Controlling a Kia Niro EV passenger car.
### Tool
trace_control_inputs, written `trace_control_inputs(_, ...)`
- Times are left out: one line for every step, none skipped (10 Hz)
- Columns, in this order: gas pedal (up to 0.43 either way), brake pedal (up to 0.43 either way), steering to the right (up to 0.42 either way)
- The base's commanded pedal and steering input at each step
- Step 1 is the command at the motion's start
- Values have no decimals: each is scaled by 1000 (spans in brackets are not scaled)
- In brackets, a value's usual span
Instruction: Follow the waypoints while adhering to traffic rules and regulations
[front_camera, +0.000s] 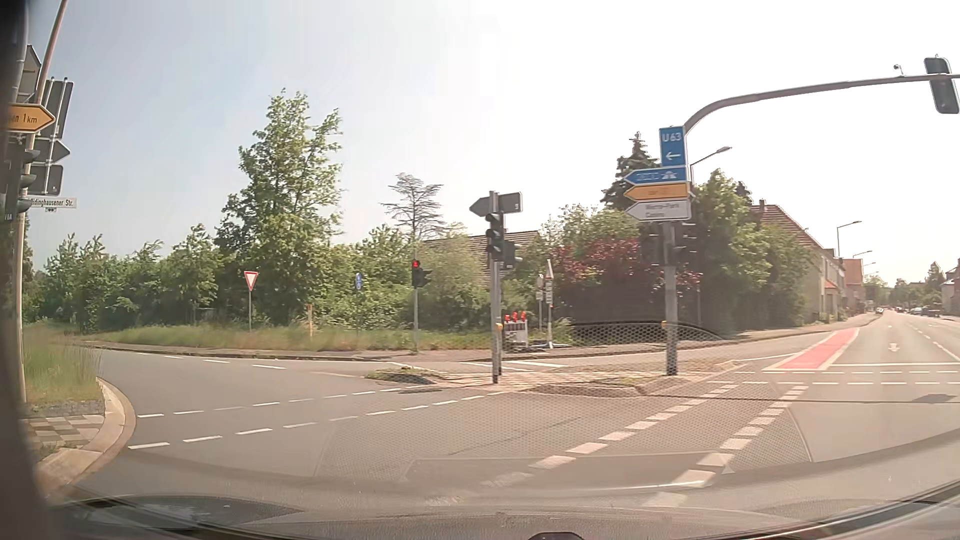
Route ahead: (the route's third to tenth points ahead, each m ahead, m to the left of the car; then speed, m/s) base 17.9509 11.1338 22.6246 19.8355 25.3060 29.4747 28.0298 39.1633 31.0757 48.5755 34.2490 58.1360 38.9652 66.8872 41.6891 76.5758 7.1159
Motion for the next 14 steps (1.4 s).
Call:
trace_control_inputs(177,0,-299)
trace_control_inputs(177,0,-301)
trace_control_inputs(189,0,-302)
trace_control_inputs(209,0,-304)
trace_control_inputs(220,0,-304)
trace_control_inputs(228,0,-303)
trace_control_inputs(248,0,-295)
trace_control_inputs(248,0,-285)
trace_control_inputs(248,0,-275)
trace_control_inputs(248,0,-267)
trace_control_inputs(248,0,-259)
trace_control_inputs(248,0,-252)
trace_control_inputs(260,0,-247)
trace_control_inputs(260,0,-239)
